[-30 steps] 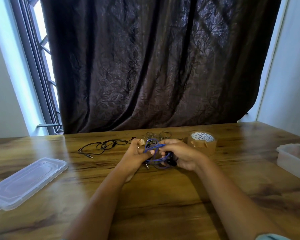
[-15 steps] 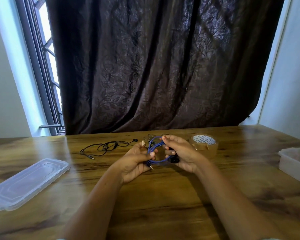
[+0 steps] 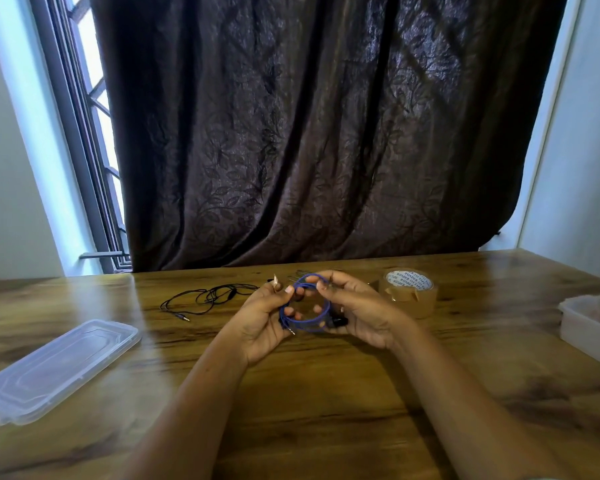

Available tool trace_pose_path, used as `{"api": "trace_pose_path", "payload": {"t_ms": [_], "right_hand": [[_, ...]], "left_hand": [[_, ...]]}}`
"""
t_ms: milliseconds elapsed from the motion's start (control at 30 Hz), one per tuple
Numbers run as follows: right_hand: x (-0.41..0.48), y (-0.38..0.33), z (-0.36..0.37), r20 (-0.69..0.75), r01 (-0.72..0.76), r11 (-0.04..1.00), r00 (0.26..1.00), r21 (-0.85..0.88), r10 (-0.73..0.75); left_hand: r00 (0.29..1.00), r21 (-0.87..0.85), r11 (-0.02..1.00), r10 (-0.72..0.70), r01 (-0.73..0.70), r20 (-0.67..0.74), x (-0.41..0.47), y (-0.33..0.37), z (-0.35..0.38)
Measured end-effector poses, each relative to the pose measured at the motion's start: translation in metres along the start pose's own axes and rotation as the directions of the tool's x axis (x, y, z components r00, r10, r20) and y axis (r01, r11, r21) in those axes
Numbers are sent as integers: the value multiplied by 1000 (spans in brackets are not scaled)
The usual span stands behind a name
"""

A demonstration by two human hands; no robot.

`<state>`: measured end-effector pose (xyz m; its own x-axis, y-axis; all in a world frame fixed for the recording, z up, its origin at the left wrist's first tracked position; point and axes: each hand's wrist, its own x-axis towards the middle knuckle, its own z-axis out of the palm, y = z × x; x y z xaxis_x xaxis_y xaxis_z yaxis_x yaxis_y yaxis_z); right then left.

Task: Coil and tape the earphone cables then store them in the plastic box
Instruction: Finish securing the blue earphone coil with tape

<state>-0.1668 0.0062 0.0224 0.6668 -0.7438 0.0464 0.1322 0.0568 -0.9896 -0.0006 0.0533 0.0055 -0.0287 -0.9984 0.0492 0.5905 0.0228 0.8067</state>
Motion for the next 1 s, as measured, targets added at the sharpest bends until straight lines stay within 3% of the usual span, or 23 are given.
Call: {"api": "trace_pose_path", "payload": {"t_ms": [133,233,333,433,567,700,767,1000], "right_hand": [[8,1,-3,-156,55,998,986,6,-53],[13,4,-6,-306,154,936,917,-318,-255],[12,1,-4,-297,294,836,837,-463,-459],[10,-1,2,-195,350,651,765,-674,-614],[10,1,12,-72,364,599,812,-713,-579],[12,3,10,137,290,193,816,-937,-561],[11,6,12,199,260,67,859,-963,-472],[4,6,18,142,180,121,951,-976,-274]], "left_hand": [[1000,-74,997,-16,14,-21,1,-1,0],[1000,-85,996,-22,22,2,0,-1,5],[1000,-69,998,-15,14,-19,0,-2,4],[999,-7,1000,13,-13,-52,3,-4,0],[996,27,998,66,-64,-65,4,-2,3],[995,52,998,50,-46,-84,5,-3,5],[988,51,998,55,-48,-146,6,-4,7],[977,-8,997,74,-77,-199,7,-3,7]]}}
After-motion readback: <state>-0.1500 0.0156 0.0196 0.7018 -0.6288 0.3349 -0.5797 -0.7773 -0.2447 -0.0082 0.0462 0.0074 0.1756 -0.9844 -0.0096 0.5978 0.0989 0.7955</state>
